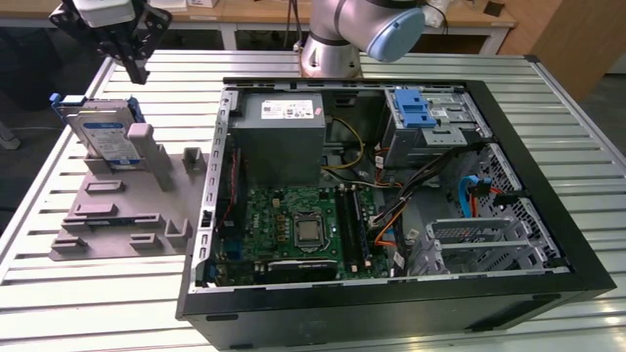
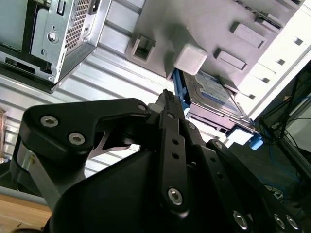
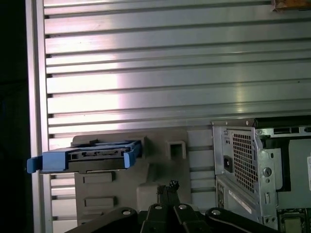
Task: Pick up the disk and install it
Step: 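Reach for the disk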
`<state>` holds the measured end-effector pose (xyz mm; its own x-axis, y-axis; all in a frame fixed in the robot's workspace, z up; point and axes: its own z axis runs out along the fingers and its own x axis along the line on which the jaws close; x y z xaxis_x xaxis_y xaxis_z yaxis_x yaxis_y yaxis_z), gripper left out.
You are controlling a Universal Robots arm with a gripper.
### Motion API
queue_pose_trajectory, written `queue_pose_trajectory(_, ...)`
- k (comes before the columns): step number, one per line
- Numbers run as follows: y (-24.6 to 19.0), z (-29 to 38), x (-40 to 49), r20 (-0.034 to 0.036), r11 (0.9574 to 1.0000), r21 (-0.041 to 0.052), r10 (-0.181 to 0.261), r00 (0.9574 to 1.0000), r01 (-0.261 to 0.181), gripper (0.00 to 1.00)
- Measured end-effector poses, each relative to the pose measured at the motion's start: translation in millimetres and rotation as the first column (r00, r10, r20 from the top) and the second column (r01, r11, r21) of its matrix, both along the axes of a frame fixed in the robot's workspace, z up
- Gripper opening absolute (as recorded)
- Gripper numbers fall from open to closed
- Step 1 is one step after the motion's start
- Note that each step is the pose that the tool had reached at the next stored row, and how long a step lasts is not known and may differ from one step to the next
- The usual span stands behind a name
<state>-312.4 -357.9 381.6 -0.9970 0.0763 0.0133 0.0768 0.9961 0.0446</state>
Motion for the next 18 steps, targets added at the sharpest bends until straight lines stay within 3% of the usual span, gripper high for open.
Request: queue_pose_trajectory(18, 0.5, -0.2, -9.2, 0.0000, 1.0000, 0.0000, 0.000, 1.0000, 0.000, 0.11)
